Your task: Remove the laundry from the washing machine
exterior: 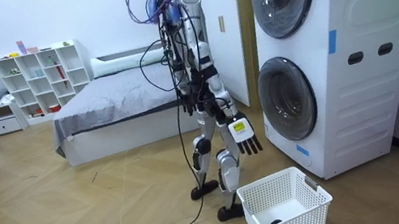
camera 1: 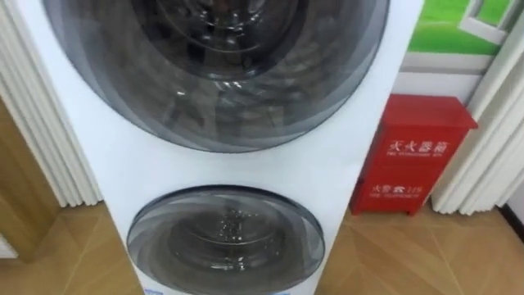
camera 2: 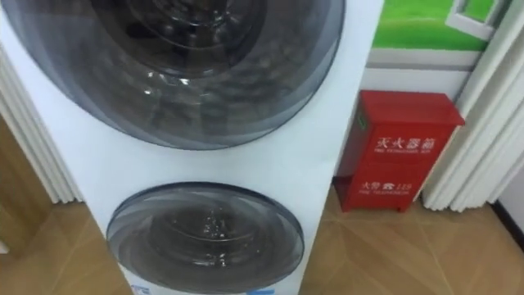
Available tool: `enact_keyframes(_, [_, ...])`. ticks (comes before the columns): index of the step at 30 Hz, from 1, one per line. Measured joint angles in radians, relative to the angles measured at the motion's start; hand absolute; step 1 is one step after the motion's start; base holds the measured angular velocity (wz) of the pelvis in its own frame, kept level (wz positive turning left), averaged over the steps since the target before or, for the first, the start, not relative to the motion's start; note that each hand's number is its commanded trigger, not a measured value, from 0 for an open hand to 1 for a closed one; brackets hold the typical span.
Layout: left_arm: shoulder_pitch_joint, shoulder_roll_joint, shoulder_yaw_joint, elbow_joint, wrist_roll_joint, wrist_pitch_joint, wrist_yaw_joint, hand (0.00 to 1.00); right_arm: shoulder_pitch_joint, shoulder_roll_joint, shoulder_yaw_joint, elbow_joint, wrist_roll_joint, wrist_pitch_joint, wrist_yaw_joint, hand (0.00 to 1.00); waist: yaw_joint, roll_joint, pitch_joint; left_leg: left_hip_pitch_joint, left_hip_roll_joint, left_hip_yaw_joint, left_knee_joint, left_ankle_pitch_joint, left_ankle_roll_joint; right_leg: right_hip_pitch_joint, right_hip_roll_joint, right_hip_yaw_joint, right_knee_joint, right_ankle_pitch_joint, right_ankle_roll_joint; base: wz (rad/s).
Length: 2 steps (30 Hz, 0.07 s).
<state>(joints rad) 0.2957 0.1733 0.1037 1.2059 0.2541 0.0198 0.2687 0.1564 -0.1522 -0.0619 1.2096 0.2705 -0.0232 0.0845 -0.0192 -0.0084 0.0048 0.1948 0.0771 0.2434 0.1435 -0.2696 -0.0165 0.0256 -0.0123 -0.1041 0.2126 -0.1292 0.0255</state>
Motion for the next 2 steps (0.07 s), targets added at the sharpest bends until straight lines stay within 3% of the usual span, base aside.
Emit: enact_keyframes(2, [-0.006, -0.012, 0.000, 0.000, 0.016, 0.007, 0.001, 0.00, 0.002, 0.000, 0.000, 0.000, 0.000, 0.000, -0.002, 0.00, -0.003, 0.002, -0.0008, 0.000, 0.001, -0.009, 0.002, 0.000, 0.000, 0.008, 0.000, -0.008, -0.006, 0.001, -0.001, 0.09])
